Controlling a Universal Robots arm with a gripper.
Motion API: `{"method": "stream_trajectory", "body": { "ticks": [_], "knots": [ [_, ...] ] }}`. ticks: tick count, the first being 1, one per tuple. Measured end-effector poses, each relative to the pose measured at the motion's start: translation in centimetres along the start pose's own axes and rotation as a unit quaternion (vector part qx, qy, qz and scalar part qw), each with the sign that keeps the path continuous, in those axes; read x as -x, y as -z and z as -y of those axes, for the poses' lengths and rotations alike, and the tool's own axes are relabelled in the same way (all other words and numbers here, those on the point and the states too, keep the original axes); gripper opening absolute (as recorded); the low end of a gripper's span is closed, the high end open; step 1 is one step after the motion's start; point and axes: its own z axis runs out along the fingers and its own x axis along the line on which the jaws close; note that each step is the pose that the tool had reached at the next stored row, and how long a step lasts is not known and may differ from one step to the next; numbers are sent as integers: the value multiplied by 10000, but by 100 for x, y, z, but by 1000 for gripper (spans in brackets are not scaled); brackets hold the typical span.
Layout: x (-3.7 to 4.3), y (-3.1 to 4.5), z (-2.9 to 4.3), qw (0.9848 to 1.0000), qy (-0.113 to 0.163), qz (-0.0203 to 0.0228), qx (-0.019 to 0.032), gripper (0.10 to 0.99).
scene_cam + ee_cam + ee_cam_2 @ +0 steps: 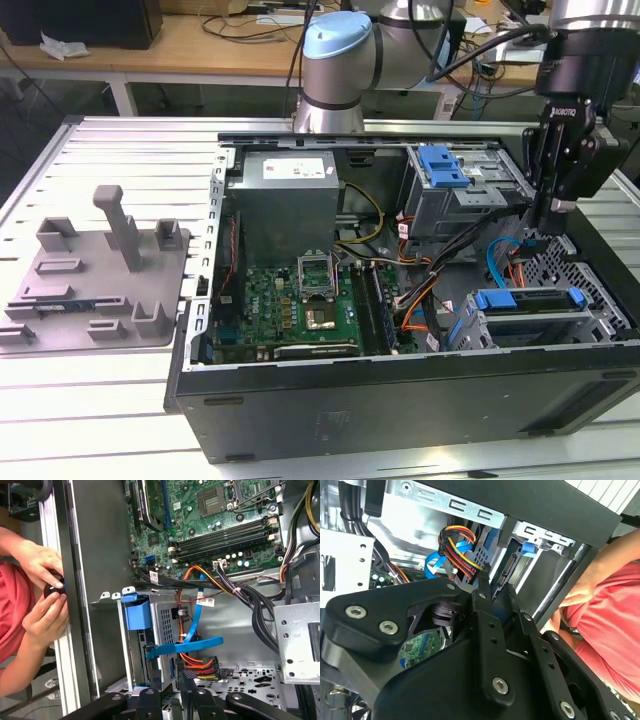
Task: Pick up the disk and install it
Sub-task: 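Insert the first disk wire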
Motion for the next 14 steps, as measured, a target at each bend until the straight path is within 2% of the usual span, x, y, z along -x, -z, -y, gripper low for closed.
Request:
{"method": "stream_trajectory", "body": {
  "ticks": [1, 4, 14],
  "knots": [
    [16, -31, -1, 10000, 11, 0, -5, 290],
    [32, -61, -2, 10000, 20, 1, -9, 290],
    [70, -119, -10, 10000, 31, 0, -17, 290]
  ]
}}
